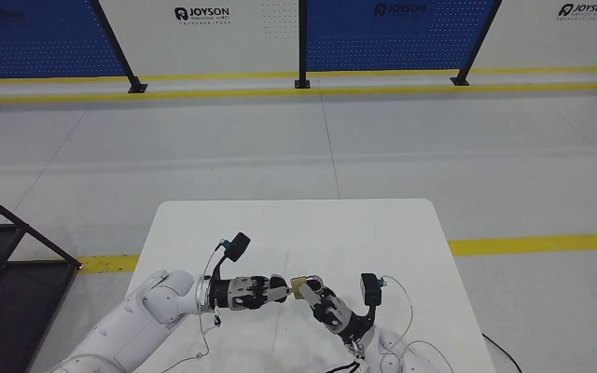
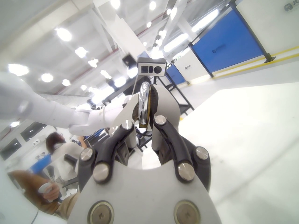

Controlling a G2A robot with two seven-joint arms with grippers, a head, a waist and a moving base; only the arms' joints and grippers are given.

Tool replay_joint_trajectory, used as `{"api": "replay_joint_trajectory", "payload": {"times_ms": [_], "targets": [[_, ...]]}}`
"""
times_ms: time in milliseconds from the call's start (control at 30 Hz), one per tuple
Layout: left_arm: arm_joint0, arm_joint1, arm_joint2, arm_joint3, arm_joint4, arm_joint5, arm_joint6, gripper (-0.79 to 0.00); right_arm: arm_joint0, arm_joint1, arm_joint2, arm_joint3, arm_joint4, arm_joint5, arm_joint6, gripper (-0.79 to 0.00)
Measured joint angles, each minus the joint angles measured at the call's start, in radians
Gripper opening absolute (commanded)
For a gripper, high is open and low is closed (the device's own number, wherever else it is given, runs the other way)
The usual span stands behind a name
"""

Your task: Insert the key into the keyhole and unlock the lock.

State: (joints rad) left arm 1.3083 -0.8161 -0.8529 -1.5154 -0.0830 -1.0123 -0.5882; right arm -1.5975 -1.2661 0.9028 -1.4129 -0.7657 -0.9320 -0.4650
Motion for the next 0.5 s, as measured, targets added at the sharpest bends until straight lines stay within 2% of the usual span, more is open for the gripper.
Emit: {"api": "replay_joint_trajectory", "payload": {"times_ms": [500], "targets": [[0.018, -0.009, -0.019, -0.019, 0.046, 0.040, 0.062, -0.785, -0.014, -0.003, 0.004, -0.032, 0.126, 0.066, 0.081, -0.785]]}}
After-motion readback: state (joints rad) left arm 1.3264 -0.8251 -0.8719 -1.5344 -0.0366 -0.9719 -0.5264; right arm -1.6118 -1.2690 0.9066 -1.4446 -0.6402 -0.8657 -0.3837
